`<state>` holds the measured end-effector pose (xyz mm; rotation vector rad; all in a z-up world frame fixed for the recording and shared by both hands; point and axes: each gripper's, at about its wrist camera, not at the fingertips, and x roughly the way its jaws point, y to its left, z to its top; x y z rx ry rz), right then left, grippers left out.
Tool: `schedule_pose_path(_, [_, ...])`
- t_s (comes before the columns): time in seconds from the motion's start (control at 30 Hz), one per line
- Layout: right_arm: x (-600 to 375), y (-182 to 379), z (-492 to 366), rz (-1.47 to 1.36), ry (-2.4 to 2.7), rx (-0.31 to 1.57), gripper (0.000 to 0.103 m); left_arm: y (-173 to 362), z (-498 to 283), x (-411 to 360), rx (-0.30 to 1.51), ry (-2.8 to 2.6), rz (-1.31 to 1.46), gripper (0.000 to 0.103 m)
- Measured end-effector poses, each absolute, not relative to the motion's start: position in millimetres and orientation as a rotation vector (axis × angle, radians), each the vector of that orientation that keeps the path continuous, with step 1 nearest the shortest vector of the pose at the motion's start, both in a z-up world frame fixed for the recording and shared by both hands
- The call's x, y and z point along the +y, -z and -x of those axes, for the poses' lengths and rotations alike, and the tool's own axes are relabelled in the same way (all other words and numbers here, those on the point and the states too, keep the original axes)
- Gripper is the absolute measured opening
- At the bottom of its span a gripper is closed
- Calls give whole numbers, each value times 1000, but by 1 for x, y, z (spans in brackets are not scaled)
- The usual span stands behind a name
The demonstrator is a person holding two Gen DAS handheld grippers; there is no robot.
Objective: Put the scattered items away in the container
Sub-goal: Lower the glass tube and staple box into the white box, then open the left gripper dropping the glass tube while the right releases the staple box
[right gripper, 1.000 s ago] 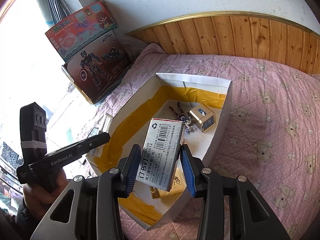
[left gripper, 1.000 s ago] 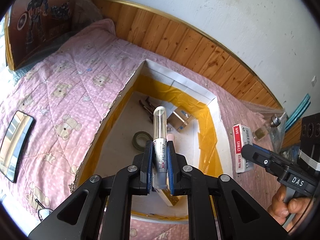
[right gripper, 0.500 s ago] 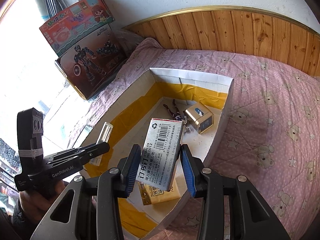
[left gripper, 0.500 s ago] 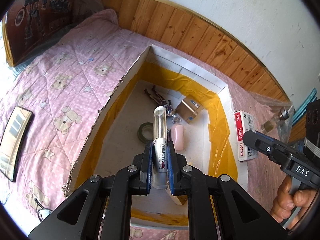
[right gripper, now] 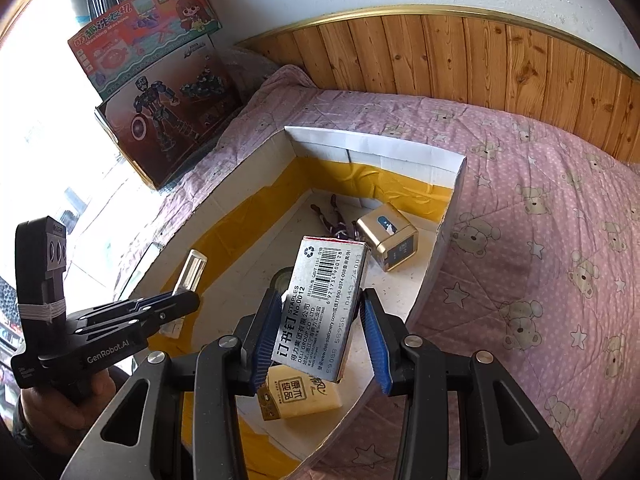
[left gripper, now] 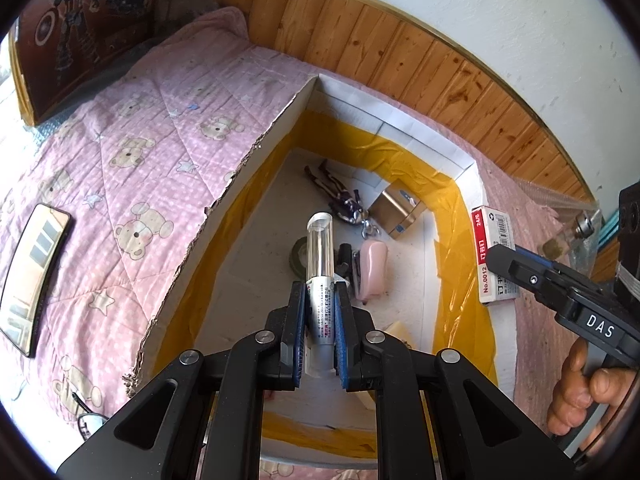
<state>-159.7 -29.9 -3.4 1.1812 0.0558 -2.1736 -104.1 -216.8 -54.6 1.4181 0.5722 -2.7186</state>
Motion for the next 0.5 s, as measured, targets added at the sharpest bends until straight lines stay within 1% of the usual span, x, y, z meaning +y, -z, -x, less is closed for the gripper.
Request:
schedule_pose_path(0.3, [-41, 8, 174, -1173, 2205, 160, 43, 60, 107, -218, 552, 2683, -1431, 13])
schedule_pose_path(0.4, [-45, 11, 182, -1171, 2224, 204, 44, 64, 108, -221, 589, 2666, -1434, 14])
schedule_pose_path(0.47, [-46, 14, 186, -1168, 2245, 227, 44, 67, 109, -225, 645, 2651, -1442, 26])
schedule_pose_path(0.5, [-46, 15, 189, -1175, 2247, 227, 45, 68, 109, -227, 658, 2646, -1435, 27])
